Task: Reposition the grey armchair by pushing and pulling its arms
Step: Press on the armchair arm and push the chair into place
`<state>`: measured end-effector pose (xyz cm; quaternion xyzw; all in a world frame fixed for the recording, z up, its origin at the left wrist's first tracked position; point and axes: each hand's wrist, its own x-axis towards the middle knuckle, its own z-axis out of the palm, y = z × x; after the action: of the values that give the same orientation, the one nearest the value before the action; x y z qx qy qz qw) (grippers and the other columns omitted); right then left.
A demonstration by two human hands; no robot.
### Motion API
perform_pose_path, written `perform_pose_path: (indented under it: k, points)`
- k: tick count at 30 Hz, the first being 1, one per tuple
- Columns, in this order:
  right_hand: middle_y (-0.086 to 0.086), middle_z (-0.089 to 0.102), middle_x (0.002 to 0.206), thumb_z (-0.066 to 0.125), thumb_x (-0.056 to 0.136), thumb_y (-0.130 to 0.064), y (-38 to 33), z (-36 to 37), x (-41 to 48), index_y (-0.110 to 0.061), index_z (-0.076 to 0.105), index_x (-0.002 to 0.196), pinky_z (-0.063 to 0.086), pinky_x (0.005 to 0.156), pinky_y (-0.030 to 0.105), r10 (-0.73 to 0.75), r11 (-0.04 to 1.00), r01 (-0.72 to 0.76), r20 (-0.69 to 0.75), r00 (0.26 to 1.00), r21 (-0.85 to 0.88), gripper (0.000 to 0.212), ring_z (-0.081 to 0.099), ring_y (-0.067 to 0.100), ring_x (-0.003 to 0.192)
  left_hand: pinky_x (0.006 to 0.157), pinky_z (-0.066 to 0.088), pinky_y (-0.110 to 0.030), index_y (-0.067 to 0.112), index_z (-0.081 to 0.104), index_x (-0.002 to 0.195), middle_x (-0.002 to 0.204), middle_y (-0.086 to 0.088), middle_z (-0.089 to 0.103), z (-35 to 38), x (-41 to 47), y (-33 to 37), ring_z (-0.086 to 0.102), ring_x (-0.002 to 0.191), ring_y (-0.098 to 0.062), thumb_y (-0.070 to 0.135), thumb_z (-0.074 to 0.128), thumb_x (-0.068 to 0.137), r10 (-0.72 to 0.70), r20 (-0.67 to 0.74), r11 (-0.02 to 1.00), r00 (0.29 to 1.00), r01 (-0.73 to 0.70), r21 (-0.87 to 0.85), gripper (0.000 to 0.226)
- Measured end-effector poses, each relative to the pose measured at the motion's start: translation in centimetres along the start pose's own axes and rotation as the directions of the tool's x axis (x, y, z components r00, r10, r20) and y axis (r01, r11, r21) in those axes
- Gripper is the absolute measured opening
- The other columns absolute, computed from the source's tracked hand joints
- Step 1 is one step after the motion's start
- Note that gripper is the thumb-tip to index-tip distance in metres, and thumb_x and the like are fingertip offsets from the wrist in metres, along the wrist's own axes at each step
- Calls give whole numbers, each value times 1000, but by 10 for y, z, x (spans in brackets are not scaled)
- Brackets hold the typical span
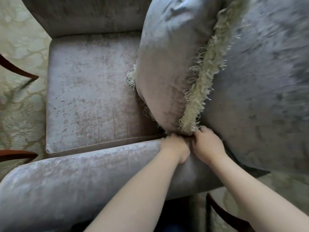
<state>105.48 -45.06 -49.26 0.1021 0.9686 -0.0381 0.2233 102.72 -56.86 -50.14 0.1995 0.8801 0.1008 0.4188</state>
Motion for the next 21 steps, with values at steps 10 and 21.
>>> perform_pose_path:
  k: [10, 21]
  points:
    - [18, 63, 116, 42, 92, -11, 19, 10, 44, -6, 62, 110, 44, 76, 31, -282, 958, 262, 230, 931, 113, 27, 58, 36, 103, 82, 39, -36, 4, 64, 104, 111, -19, 64, 20, 29, 32, 57, 103, -35, 24, 35, 92, -194, -235, 981, 952, 195, -21, 37]
    - [16, 62, 118, 39, 91, -10, 19, 12, 45, -5, 59, 111, 32, 65, 33, -476, 846, 518, 255, 842, -130, 29, 60, 37, 102, 82, 41, -34, 4, 63, 104, 115, -19, 62, 22, 24, 31, 57, 104, -36, 23, 36, 92, -230, -295, 972, 928, 205, -112, 35]
